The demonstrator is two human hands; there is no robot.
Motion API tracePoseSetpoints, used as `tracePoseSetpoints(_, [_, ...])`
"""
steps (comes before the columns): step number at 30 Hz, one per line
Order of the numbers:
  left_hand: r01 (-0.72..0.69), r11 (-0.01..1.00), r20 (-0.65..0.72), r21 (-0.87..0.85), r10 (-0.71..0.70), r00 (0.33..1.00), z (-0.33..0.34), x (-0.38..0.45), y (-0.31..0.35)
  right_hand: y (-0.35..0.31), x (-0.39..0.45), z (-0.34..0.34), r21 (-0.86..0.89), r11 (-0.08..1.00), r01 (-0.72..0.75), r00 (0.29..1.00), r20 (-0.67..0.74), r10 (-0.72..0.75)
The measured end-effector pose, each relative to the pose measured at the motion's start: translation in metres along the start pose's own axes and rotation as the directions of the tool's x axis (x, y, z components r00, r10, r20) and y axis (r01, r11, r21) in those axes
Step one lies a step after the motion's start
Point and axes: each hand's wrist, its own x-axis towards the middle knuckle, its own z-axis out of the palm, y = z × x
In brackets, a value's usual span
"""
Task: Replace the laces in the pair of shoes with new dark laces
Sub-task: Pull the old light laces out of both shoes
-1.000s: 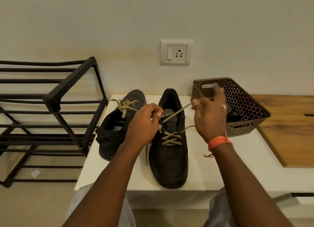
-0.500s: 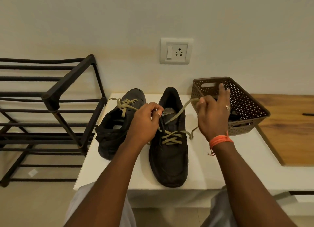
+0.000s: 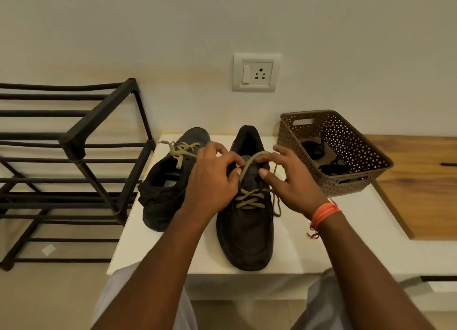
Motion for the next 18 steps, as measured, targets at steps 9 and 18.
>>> tracePoseSetpoints(9, [-0.062, 0.989, 0.296, 0.133, 0.020, 0.955, 0.012, -0.013, 0.021, 0.010, -0.005, -0.014, 0.199, 0.979, 0.047, 0.975, 0.203, -0.088])
tracePoseSetpoints(18, [0.163, 0.979, -0.088, 0.121, -0.153, 0.984, -0.005, -0.012, 0.016, 0.020, 0.001, -0.017, 0.228, 0.973, 0.024, 0.978, 0.195, -0.070])
